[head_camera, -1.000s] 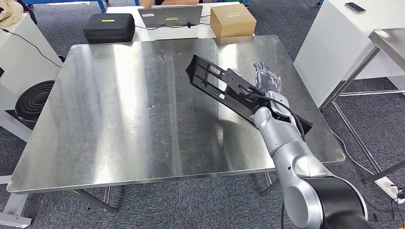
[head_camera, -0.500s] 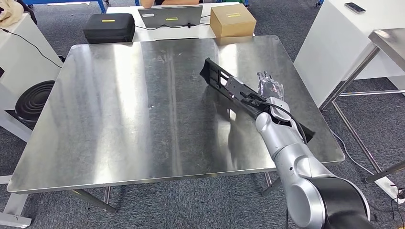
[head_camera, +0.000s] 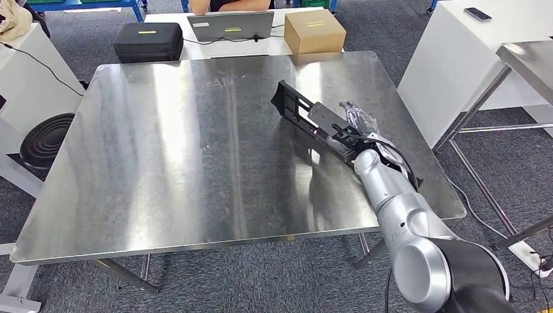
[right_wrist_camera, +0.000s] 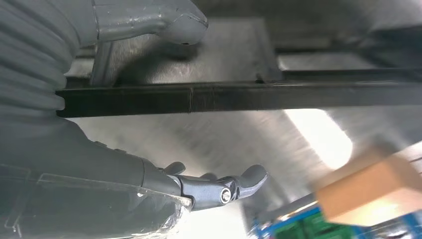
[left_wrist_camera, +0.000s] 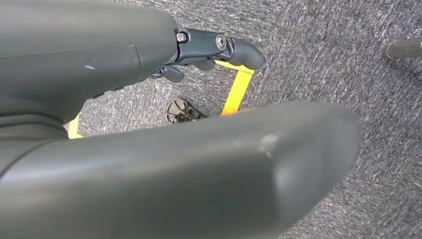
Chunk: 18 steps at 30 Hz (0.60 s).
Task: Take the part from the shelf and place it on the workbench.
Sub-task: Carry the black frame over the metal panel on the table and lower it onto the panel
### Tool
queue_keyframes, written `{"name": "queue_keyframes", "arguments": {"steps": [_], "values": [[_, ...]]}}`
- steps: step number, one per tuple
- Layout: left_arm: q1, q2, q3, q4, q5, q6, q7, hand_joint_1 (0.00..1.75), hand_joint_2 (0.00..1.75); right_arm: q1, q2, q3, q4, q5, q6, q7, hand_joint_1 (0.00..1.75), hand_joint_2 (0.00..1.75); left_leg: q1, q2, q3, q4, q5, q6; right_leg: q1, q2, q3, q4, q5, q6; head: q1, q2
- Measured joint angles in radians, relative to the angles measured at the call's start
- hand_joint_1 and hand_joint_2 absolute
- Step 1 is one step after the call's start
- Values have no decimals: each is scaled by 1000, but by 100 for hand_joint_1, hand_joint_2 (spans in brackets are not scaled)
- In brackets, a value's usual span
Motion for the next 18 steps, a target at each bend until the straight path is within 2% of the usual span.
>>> {"name": "queue_keyframes", "arguments": {"steps": [4,9,12,15,18], "values": [[-1,-23,-2,0,-23,42,4,0,0,9,17,-27,7,-28,4,-43,0,175,0,1,0,0,2,1,0,0,0,0,2,1,0,0],[0,-117,-5,0,-42,152,-51,0,0,37,39,-57,8,-100,-8,-225,0,175,-4,-4,-11,0,11,5,-4,-3,-8,1,8,9,0,0],[1,-153,-5,3,-42,152,-55,0,0,39,57,-63,8,-115,-15,-256,0,175,-4,-4,-16,0,13,6,-4,-3,-13,1,10,8,0,0],[0,-164,-5,5,-41,139,-52,0,0,40,72,-64,6,-125,-20,-282,0,175,-5,-6,-19,1,13,7,-4,-5,-15,1,10,8,0,0],[1,-155,-4,5,-35,123,-50,0,0,40,94,-62,-2,-130,-39,-322,0,175,-5,-6,-21,1,13,7,-4,-5,-18,1,10,8,0,0]]}}
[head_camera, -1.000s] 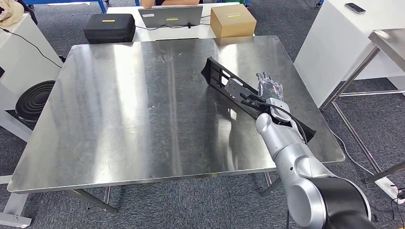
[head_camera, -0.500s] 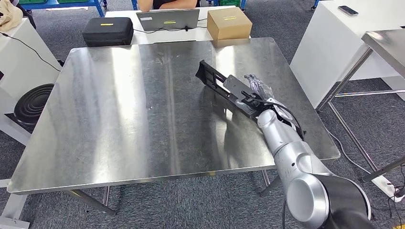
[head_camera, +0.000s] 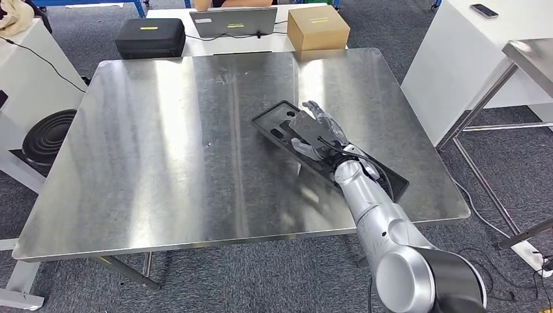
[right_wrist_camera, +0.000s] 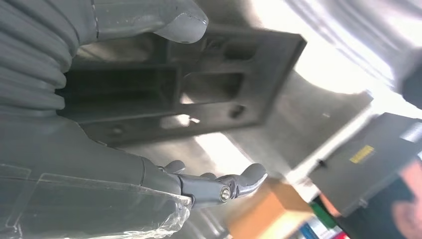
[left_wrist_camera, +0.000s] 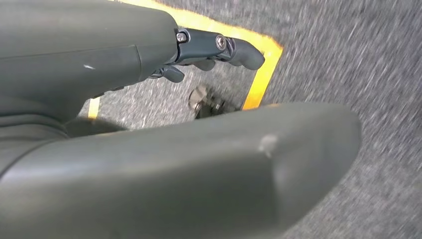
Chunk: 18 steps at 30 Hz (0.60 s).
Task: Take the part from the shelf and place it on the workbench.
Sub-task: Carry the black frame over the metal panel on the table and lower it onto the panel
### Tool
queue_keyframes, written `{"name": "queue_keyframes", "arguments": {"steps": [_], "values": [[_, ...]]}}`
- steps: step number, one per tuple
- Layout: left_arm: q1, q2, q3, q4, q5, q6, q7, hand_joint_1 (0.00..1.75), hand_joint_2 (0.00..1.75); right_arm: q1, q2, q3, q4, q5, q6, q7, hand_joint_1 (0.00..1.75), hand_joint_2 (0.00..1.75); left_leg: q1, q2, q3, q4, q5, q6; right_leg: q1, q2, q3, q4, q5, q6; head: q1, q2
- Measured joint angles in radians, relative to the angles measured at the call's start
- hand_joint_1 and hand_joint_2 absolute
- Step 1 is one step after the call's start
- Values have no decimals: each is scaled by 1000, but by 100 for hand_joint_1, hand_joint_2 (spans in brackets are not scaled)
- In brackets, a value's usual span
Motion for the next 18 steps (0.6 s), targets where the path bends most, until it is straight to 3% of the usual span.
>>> {"name": "queue_keyframes", "arguments": {"steps": [7,12,15,18], "values": [[-1,12,0,0,6,-1,2,0,0,-5,58,50,-23,-2,-44,-22,0,175,1,-1,-2,0,0,0,1,-1,-2,0,-1,0,0,0],[-1,13,1,0,17,2,-21,0,0,22,80,118,-112,-117,-261,-68,0,175,0,-2,-2,0,0,0,-1,-2,-3,0,-1,0,0,0],[0,14,4,0,32,-3,-38,0,0,116,82,160,-324,-296,-368,-79,0,175,0,-5,-2,0,0,0,-1,-5,-3,0,-1,0,0,0],[1,28,11,0,46,-24,-26,0,0,284,61,225,-627,-435,-439,-66,0,175,-1,-5,-3,0,-2,0,-1,-6,-2,0,-3,2,0,0]]}}
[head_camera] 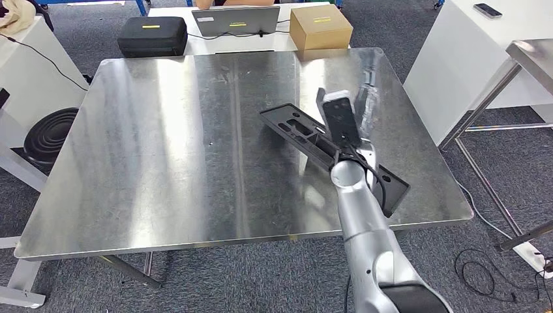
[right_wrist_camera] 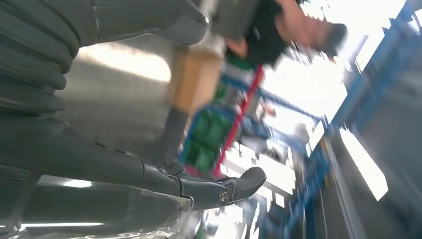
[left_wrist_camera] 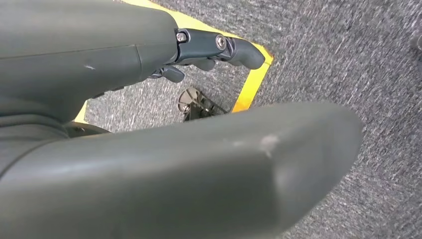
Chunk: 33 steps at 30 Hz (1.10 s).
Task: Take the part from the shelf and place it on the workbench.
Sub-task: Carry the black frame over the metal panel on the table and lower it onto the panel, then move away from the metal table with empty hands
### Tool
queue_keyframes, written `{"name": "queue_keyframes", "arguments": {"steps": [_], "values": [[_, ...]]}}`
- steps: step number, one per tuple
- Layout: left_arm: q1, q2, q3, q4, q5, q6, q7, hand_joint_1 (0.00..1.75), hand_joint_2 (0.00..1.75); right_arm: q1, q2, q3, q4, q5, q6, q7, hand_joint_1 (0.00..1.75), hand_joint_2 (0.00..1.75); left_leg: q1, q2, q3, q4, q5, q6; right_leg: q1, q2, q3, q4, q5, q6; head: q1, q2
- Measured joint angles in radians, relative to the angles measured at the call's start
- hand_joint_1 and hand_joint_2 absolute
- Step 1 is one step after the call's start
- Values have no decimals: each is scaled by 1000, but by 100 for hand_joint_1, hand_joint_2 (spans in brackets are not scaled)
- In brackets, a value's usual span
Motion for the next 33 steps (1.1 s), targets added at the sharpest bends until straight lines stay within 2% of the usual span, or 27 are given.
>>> {"name": "queue_keyframes", "arguments": {"steps": [3,7,11,16,23,28,31,32,33], "values": [[2,24,10,0,6,-14,18,0,0,166,-29,53,-220,-71,-37,-22,0,175,0,0,0,0,-2,-1,0,1,-1,0,-1,1,0,0],[5,43,18,-1,8,8,28,0,0,377,-50,91,-403,-152,-80,-94,0,175,0,0,0,0,-4,-2,0,0,0,0,-4,2,0,0],[12,46,22,-1,12,23,19,0,0,567,-58,109,-493,-191,-65,-128,0,0,0,0,-1,-1,-5,-3,0,0,-1,0,-5,2,0,0],[12,46,34,-1,18,39,12,0,0,710,-59,109,-555,-209,-39,-144,0,0,0,0,-1,-1,-6,-3,0,1,-1,0,-6,1,0,0],[12,47,46,-1,27,93,30,0,0,793,-49,108,-616,-247,4,-147,0,0,-2,0,-1,2,-7,0,-3,1,0,-2,-5,2,0,0],[12,48,64,-1,45,128,44,0,0,829,-40,107,-628,-260,34,-166,0,0,-5,1,0,8,-15,13,-12,1,4,-3,-5,9,-1,0],[12,48,72,-1,54,134,44,0,0,831,-33,106,-631,-257,44,-175,0,0,-7,2,6,2,-3,27,-13,0,6,-1,-4,18,0,0],[11,46,75,-1,57,135,43,0,0,829,-31,107,-632,-254,47,-178,0,0,-5,3,8,-6,3,33,-12,-2,0,15,-19,15,0,0],[10,45,78,-1,59,135,43,0,0,827,-30,107,-633,-251,48,-180,0,0,-3,5,9,-13,10,39,-11,-3,-14,50,-46,9,2,0]]}}
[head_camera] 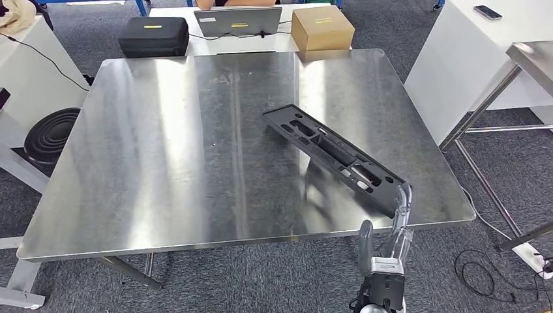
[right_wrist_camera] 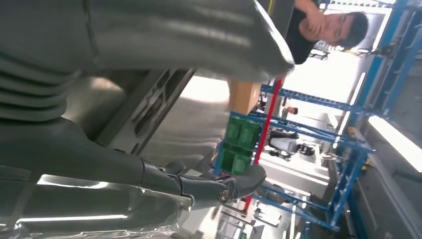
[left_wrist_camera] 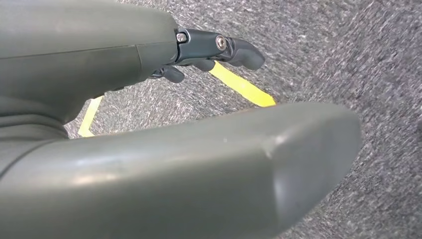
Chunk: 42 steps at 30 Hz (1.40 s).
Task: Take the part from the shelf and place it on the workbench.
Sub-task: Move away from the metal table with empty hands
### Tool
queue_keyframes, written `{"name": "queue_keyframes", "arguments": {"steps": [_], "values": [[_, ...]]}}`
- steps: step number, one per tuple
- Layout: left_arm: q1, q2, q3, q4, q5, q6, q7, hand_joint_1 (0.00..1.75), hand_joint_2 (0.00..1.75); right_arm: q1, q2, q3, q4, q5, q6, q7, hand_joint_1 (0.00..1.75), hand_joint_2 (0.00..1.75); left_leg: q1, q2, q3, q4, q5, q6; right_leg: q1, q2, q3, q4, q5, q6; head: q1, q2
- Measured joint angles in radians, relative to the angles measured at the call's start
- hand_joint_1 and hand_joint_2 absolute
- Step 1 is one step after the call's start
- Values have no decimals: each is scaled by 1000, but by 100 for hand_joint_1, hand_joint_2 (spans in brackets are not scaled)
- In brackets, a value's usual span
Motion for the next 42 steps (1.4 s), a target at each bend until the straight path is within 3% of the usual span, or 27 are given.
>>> {"name": "queue_keyframes", "arguments": {"steps": [2,3,4,5,7,9,10,12,13,15,18,19,20,21,23,25,27,29,30,33,34,35,36,37,39,41,42], "values": [[-2,-2,7,0,3,0,0,0,0,-3,0,0,0,5,2,-2,0,0,1,2,-5,-5,8,8,2,-1,-48,129,-80,-17,3,0],[-2,-2,10,0,6,1,2,0,0,-4,0,0,0,7,2,-2,0,0,0,3,-11,-5,12,9,4,-1,-71,196,-113,-20,4,0],[-3,-2,12,0,8,3,4,0,0,-5,0,0,0,9,3,-2,0,0,-2,3,-17,-5,17,9,5,-1,-79,238,-133,-18,4,0],[-3,-2,14,1,11,5,7,0,0,-5,0,0,0,12,3,-1,0,0,-3,3,-24,-5,22,6,7,-1,-67,241,-137,-14,4,0],[-3,-3,16,1,13,8,11,0,0,-8,-1,0,0,16,3,1,0,0,-4,1,-37,-3,35,-2,7,-1,22,126,-111,-4,4,0],[-5,-4,18,2,14,9,13,0,0,-13,-1,0,0,17,3,2,0,0,-5,-2,-47,-1,47,-14,12,0,113,-5,-82,-6,2,0],[-6,-4,19,2,14,10,13,0,0,-16,-1,0,-1,19,3,3,0,0,-5,-3,-49,2,51,-21,15,2,130,-37,-74,-12,1,0],[-6,-4,22,2,15,11,14,0,0,-17,-2,1,-1,20,3,4,0,0,-3,-5,-51,3,60,-36,23,5,121,-40,-63,-30,1,0],[-6,-4,24,2,15,11,14,0,0,-18,-2,1,-1,21,3,5,0,0,0,-4,-55,5,60,-44,18,4,115,-43,-59,-41,1,0],[-5,-3,28,2,15,12,14,0,0,-17,-1,2,-1,21,3,5,0,0,8,2,-72,38,14,-57,12,-1,102,-44,-41,-67,0,0],[-5,-3,31,3,14,10,14,0,0,-16,0,2,0,19,1,6,0,0,14,12,-113,203,-135,-71,16,-8,77,-42,-14,-85,-2,0],[-5,-3,32,3,12,9,14,0,0,-16,0,2,0,16,-2,7,0,0,16,12,-117,252,-159,-74,18,-9,67,-40,-5,-85,-2,0],[-5,-3,32,3,9,5,15,0,0,-15,0,1,0,10,-7,7,0,0,17,13,-104,272,-164,-76,20,-10,56,-37,2,-82,-2,0],[-5,-2,32,3,5,2,15,0,0,-14,-2,1,0,2,-14,7,0,0,17,14,-74,255,-152,-76,21,-11,45,-33,8,-79,-2,0],[-6,1,31,3,-5,-9,17,0,0,-10,-6,-1,0,-19,-29,0,0,0,16,15,32,131,-123,-68,22,-11,28,-25,17,-73,-2,0],[-8,5,30,3,-15,-17,17,0,0,-5,-12,-3,0,-40,-39,-11,0,0,8,14,102,35,-114,-53,22,-13,24,-25,28,-62,0,0],[-9,8,29,3,-24,-23,17,0,0,3,-18,-6,-3,-55,-46,-19,0,0,-2,14,107,21,-107,-37,21,-14,25,-30,40,-47,0,0],[-9,9,27,3,-31,-28,16,0,0,16,-24,-12,-10,-65,-52,-23,0,0,-2,18,102,1,-85,-20,25,-15,20,-31,47,-35,-2,0],[-10,9,24,3,-36,-30,15,0,0,22,-27,-15,-15,-69,-54,-25,0,0,0,21,96,-11,-69,-9,26,-13,10,-18,31,-35,0,0],[-9,6,12,3,-47,-39,11,0,0,37,-40,-27,-23,-82,-56,-29,0,0,2,25,58,-28,-28,4,24,-10,-48,134,-96,-52,5,0],[-8,6,9,3,-50,-41,9,0,0,42,-44,-31,-25,-86,-56,-31,0,0,1,26,42,-28,-17,2,23,-9,-61,194,-126,-51,6,0],[-8,5,7,3,-52,-43,7,0,0,46,-48,-35,-25,-90,-56,-33,0,0,1,26,27,-27,-5,0,21,-9,-62,235,-134,-44,6,0],[-7,4,5,3,-54,-45,4,0,0,49,-51,-37,-25,-95,-56,-35,0,0,1,27,12,-26,7,-3,20,-9,-47,244,-123,-32,6,0],[-7,3,3,3,-55,-45,1,0,0,52,-53,-39,-25,-100,-56,-37,0,0,1,27,-2,-24,19,-7,18,-9,-14,218,-100,-20,6,0],[-6,1,-1,3,-57,-45,-2,0,0,53,-55,-42,-25,-108,-55,-41,0,0,-1,26,-29,-16,40,-17,15,-9,96,81,-73,-8,7,0],[-6,0,-4,3,-59,-45,-3,0,0,54,-57,-42,-26,-114,-53,-44,0,0,-5,25,-44,-7,58,-30,19,-5,171,-39,-87,-18,4,0],[-5,0,-6,3,-59,-45,-4,0,0,55,-57,-43,-27,-121,-50,-45,0,0,-6,25,-48,-6,66,-35,25,-4,183,-65,-94,-25,2,0]]}}
